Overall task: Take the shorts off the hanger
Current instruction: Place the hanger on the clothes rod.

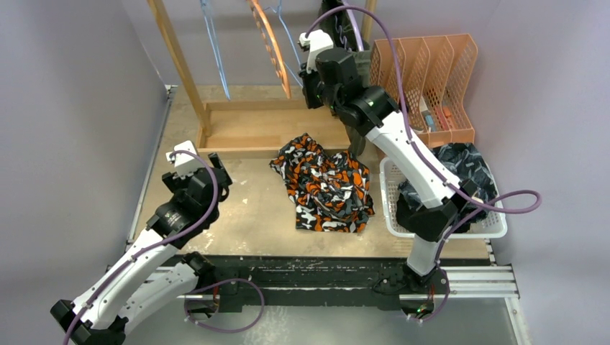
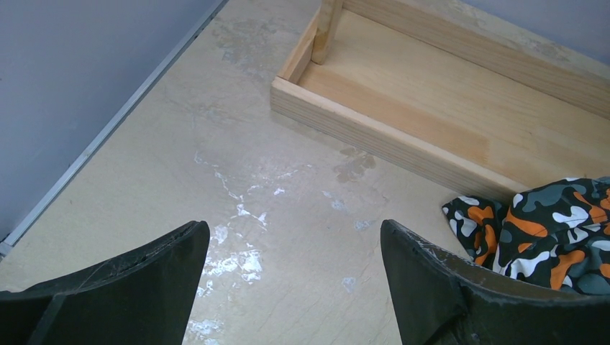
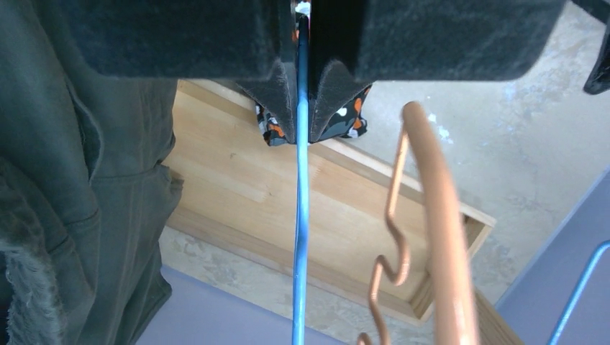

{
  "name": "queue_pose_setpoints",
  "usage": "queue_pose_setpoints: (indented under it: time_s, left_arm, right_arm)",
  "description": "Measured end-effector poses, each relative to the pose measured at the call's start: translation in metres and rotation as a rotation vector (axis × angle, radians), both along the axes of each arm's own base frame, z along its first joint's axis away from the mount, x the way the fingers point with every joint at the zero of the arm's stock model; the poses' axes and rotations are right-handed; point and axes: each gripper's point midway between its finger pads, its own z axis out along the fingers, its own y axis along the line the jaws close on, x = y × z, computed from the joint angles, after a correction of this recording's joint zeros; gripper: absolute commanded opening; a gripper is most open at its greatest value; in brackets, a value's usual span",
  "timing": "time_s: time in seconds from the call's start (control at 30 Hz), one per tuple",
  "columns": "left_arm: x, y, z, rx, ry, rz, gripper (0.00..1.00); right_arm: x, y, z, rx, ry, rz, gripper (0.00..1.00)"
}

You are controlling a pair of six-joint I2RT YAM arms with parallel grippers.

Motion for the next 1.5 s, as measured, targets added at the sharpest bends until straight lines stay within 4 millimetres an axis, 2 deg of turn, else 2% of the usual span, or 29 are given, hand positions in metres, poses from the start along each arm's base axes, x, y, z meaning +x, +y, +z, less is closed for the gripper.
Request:
queue_pose_setpoints:
  time_s: [0.2, 0.43, 0.47, 0.5, 0.63, 0.7, 0.87, 1.07, 1.17, 1.3, 1.4, 1.5]
  left_arm:
    - [0.001, -0.001, -0.002, 0.002, 0.007, -0.003, 0.88]
    - [0.001, -0.001, -0.003, 0.006, 0.013, -0.004, 0.88]
    - [0.001, -0.001, -0.003, 0.007, 0.013, -0.003, 0.88]
    - [0.001, -0.001, -0.003, 0.007, 0.014, -0.004, 0.88]
    - [0.0, -0.001, -0.004, 0.01, 0.019, -0.004, 0.88]
    - [-0.001, 0.0, -0.006, 0.017, 0.027, -0.001, 0.88]
    - [-0.006, 0.005, 0.003, -0.005, -0.01, 0.005, 0.88]
    - [-0.011, 0.013, 0.012, -0.024, -0.055, 0.04, 0.88]
    - [-0.011, 0.015, 0.01, -0.011, -0.048, 0.051, 0.88]
    - [-0.011, 0.016, 0.01, -0.007, -0.048, 0.055, 0.88]
    - [-0.011, 0.017, 0.011, -0.006, -0.05, 0.059, 0.88]
    - [-0.011, 0.018, 0.011, -0.002, -0.053, 0.066, 0.88]
  right_arm:
    - [-0.012, 0.002, 0.011, 0.034, -0.001, 0.047, 0.23]
    - [-0.014, 0.002, 0.0, 0.024, 0.026, 0.054, 0.25]
    - [-0.015, 0.002, -0.002, 0.022, 0.028, 0.054, 0.34]
    - [-0.015, 0.001, -0.003, 0.02, 0.032, 0.054, 0.37]
    - [-0.021, -0.001, -0.003, 0.026, 0.039, 0.059, 0.39]
    - [-0.025, -0.004, 0.0, 0.033, 0.036, 0.064, 0.46]
    - [-0.042, -0.018, 0.004, 0.064, 0.026, 0.057, 0.6]
    - [-0.072, -0.039, -0.002, 0.129, 0.031, 0.055, 0.68]
    - [-0.088, -0.039, -0.007, 0.185, 0.053, 0.089, 0.72]
    - [-0.115, -0.041, -0.037, 0.237, 0.128, 0.134, 0.72]
    - [-0.131, -0.048, -0.073, 0.241, 0.212, 0.119, 0.78]
    - [-0.144, -0.055, -0.12, 0.221, 0.33, 0.072, 0.84]
